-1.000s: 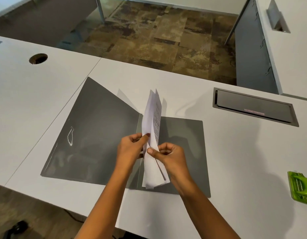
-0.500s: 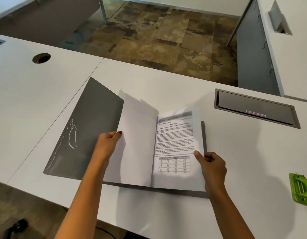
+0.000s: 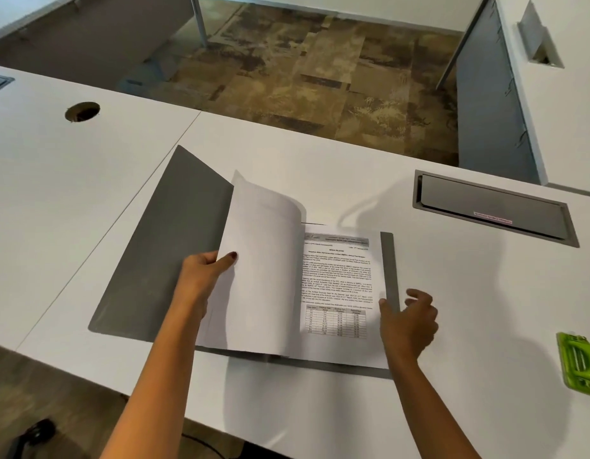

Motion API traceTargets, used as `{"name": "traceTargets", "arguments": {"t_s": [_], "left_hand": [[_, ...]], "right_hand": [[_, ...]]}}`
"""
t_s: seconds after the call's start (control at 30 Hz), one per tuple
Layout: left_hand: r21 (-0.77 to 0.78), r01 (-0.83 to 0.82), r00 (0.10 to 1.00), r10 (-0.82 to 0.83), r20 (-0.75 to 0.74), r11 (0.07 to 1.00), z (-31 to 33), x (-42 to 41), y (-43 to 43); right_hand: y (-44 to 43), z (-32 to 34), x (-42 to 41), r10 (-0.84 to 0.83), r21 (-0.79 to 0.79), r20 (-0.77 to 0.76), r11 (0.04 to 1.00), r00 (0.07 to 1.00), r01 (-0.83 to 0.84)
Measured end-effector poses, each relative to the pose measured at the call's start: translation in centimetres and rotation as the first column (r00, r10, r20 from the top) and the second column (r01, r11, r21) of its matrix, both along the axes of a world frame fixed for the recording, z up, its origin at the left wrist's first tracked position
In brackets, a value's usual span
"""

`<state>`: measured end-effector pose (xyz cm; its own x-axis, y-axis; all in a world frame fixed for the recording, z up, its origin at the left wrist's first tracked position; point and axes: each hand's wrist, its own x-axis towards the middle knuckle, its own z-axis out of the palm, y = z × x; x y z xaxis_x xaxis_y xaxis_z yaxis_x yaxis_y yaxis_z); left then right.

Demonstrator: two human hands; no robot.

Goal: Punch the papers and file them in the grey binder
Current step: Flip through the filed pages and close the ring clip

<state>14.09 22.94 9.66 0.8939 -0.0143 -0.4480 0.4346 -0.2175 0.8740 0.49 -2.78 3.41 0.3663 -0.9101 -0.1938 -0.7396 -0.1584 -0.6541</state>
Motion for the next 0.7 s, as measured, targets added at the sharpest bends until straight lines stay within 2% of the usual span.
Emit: {"name": "traceTargets", "arguments": {"t_s": [0.07,0.13,0.27,0.37,0.7], "left_hand": [[-0.019,-0.004,1.0,0.003,-0.006,1.0,-0.1,-0.2,-0.3],[-0.046,-0.019,1.0,0.019,-0.008,0.999,-0.1,-0.6,-0.9],[-0.086,-0.037,0.999,0.035,-0.027,0.996,-0.4,-1.2,-2.3],[-0.102,-0.032,0.999,0.027,-0.045,0.994,-0.5,-1.6,-3.1],[-0.17,0.01,0.992,-0.032,-0.126,0.985,-0.2,-2.5,-4.2]], "right_hand": [[1.3,1.1,0.6,0.131,0.018,0.167,0.991,0.977,-0.136],[3.2,2.7,1.4,0.222,0.15,0.318,0.948,0.922,-0.28],[7.1,5.3,3.4,0.318,0.341,0.465,0.797,0.826,-0.499],[9.4,6.1,4.7,0.368,0.355,0.46,0.757,0.808,-0.548],[10.6,7.0,5.8,0.438,0.316,0.296,0.794,0.849,-0.519]]}}
